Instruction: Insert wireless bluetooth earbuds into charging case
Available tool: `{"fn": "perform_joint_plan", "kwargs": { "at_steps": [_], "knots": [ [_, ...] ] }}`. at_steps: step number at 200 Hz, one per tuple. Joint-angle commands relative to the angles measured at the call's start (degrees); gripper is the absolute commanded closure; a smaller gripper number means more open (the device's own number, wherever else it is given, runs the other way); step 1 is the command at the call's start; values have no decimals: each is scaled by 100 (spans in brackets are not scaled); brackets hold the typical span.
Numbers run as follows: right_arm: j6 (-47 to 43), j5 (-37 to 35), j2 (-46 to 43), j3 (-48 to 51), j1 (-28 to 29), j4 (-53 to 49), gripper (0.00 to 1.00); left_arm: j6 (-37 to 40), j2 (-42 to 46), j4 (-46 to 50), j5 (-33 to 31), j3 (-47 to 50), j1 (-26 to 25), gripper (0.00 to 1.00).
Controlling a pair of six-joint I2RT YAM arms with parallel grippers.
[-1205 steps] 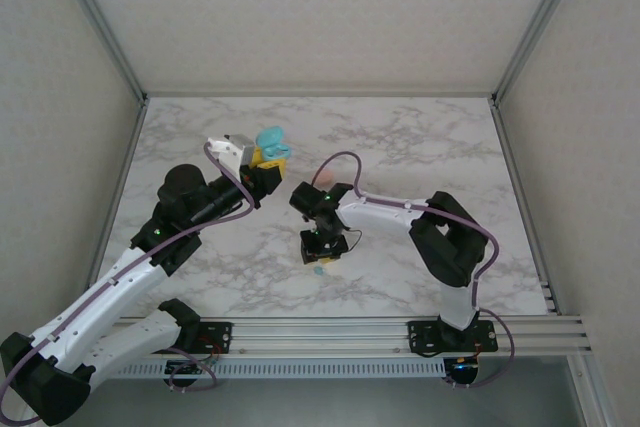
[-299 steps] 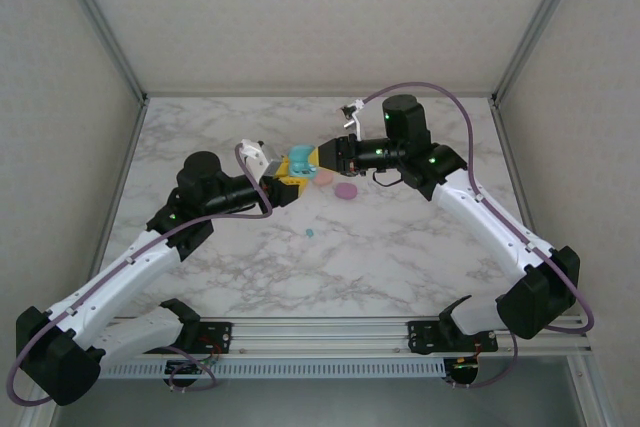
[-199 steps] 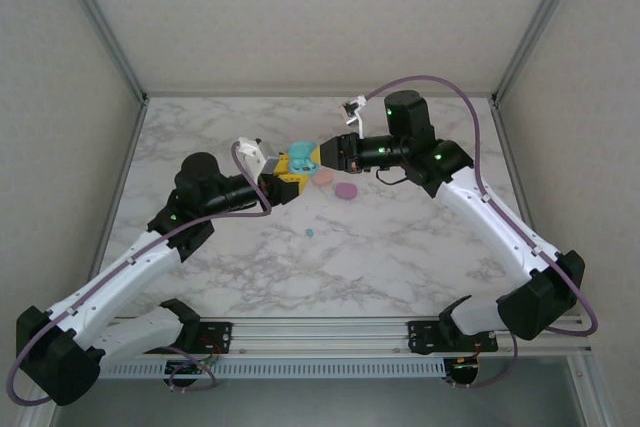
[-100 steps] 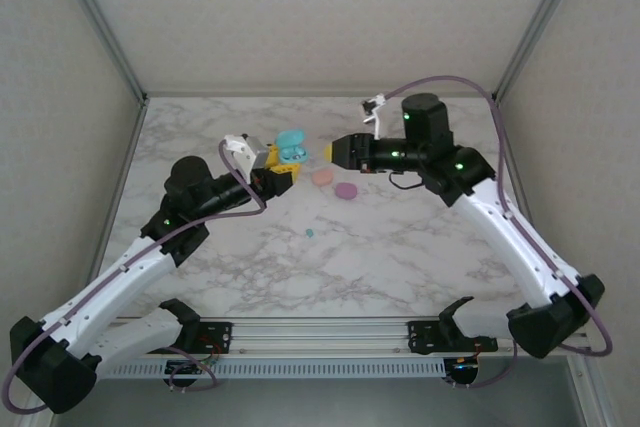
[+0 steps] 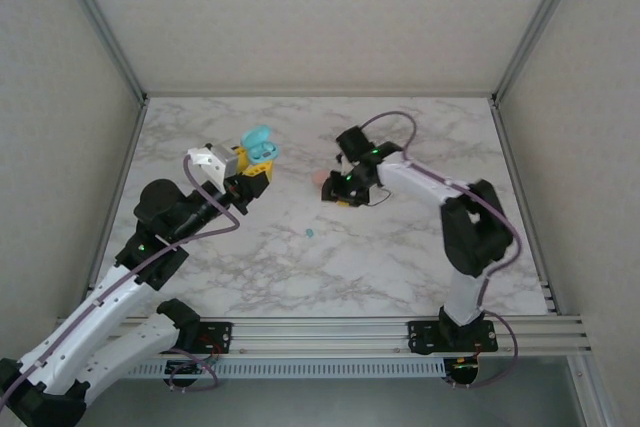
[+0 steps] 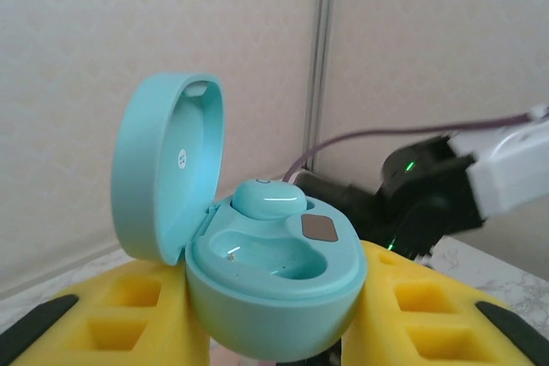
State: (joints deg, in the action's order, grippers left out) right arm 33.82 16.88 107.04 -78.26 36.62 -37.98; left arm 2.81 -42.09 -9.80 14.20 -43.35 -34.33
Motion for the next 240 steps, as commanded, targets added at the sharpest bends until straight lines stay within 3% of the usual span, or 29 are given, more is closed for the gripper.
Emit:
{"fn": "perform_joint_plan", "kwargs": {
  "at_steps": [1,109,214,240],
  "knots": [
    [1,-41,258,-292,269,-44,60,94,147,221,-198,-68,22,72],
    [250,574,1001,-339,714,264,61,100,11,216,-146,-86,23,71],
    [269,636,1222,-466,898,301,67,71,-6,264,-128,-130,23,71],
    [254,375,1363,-603,930,79,67,37,-9,240,-123,-117,22,71]
  ]
}}
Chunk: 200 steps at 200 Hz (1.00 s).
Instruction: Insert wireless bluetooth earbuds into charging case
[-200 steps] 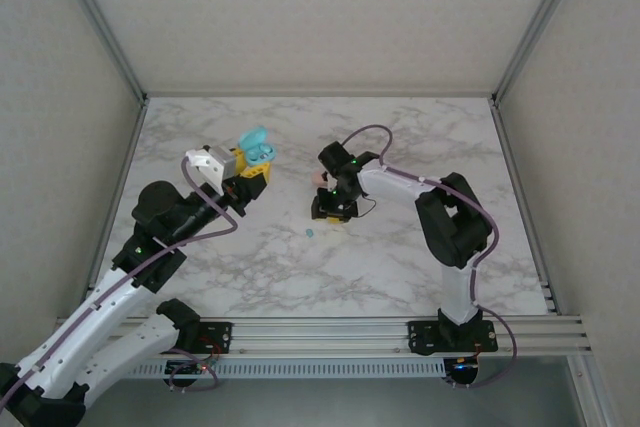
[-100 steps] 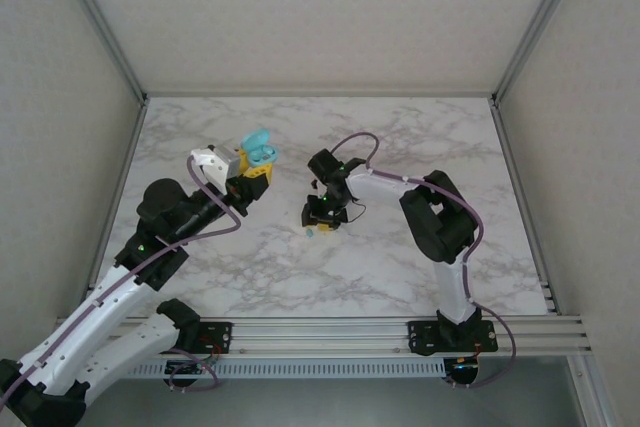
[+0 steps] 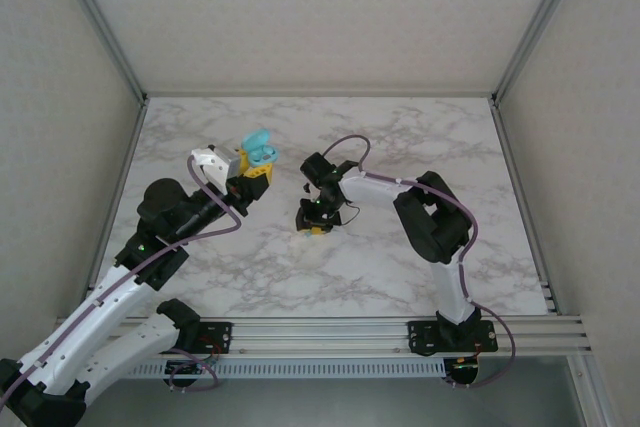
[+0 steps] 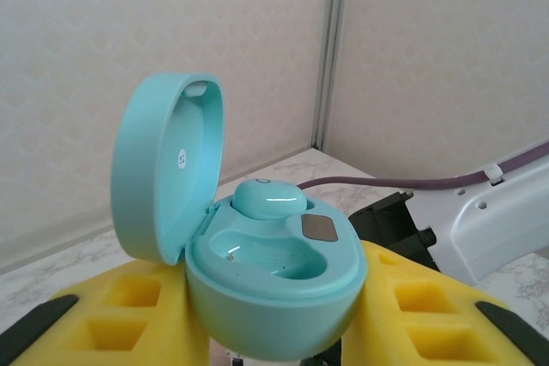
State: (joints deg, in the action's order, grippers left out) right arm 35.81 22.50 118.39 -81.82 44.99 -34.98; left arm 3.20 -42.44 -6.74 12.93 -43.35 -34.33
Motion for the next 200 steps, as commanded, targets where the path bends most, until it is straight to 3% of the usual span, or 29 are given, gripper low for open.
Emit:
{"fn": "perform_joint_plan", "kwargs": {
  "at_steps": [1,69,110,173,200],
  "knots": [
    [56,-208,233,-255,91,-229,67,-3,21,-65,6,-119,22,71],
    [85,-323,274,-329,158,-268,79,23,-36,-46,12,-147,24,71],
    [58,-536,-56,-356,172,-385,80,42,-98,-34,17,-121,25,71],
    [12,-1081,-1821,24,-25,-740,81,617,-478,305,-89,-83,35,71],
    [-43,-1479,-2820,-73,-131,-1269,81,877,-721,237,209,-55,57,71]
  ]
}}
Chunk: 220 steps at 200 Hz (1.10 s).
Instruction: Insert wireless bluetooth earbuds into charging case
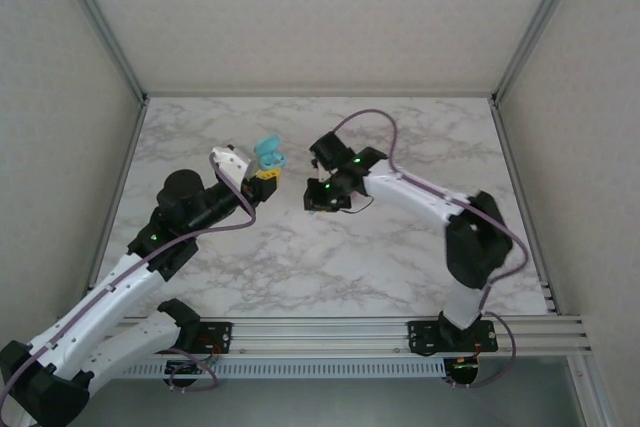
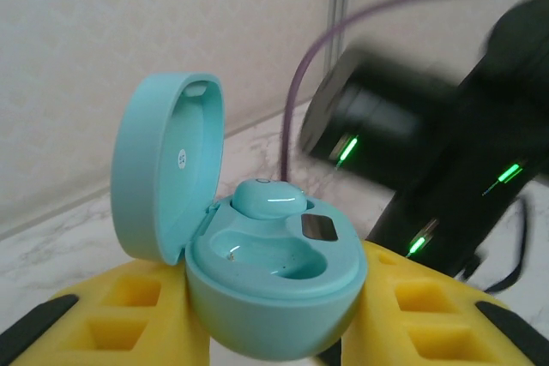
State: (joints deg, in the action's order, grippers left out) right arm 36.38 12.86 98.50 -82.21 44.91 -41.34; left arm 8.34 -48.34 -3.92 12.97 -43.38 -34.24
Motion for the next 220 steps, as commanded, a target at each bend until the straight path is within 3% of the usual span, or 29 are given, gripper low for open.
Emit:
{"fn": "perform_joint_plan", "kwargs": {
  "at_steps": [1,30,62,145,220],
  "knots": [
    [-107,-527,-867,-50,-122,-644,81,376,-145,-42,223,-55,49,71],
    [-282,-507,-1634,-557,-94,-747,81,655,-513,-55,814,-136,47,72],
    [-428,-324,-1648,-1290,155,-705,80,721,-799,-349,1228,-170,31,72],
    [-371,12,-1150,-1712,505,-306,79,788,-890,-540,1269,-159,-50,72],
    [-265,-121,-992,-1754,527,-129,80,852,-853,-465,1254,-163,-92,71]
  ]
}}
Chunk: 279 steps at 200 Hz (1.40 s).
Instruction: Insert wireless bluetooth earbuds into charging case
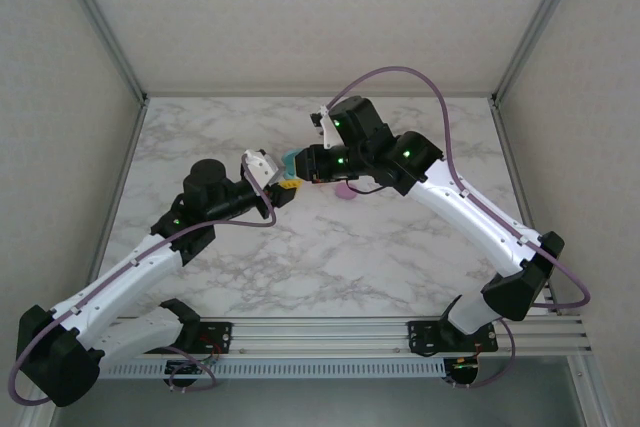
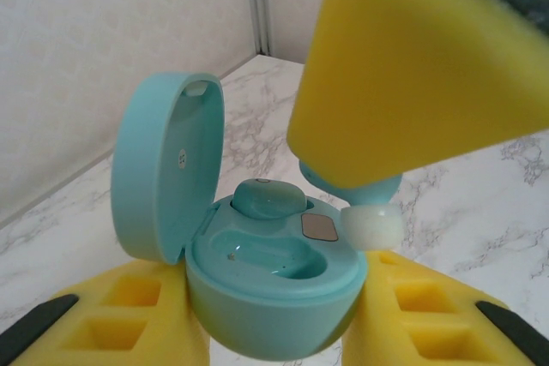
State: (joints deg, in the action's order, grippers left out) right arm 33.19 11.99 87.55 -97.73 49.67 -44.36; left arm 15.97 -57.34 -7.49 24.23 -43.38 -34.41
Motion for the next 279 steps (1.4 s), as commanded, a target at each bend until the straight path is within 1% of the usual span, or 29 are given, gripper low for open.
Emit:
{"fn": "perform_joint_plan", "kwargs": {
  "at_steps": [1,70,106,118,155,213,252,279],
  "knots": [
    [55,-36,104,-202,47,173,80,95,48,-106,127,-163,-74,71],
    [228,-41,254,-160,78,366,80,57,64,-122,110,-187,-101,71],
    [117,-210,339,-292,103,55,80,-56,72,-261,73,-176,-101,71],
    [21,-163,376,-363,117,-61,80,-86,66,-295,62,-187,-101,71],
    [-32,134,430,-466,145,-162,76,-125,72,-351,21,-181,-101,71],
    [-54,39,310,-555,144,-302,67,-200,93,-424,-5,-164,-101,71],
    [-140,-284,-197,-449,134,-215,63,-160,116,-377,-26,-145,-101,71],
    [-85,-779,-452,-363,-28,-258,60,-164,147,-385,67,-152,-101,71]
  ]
}}
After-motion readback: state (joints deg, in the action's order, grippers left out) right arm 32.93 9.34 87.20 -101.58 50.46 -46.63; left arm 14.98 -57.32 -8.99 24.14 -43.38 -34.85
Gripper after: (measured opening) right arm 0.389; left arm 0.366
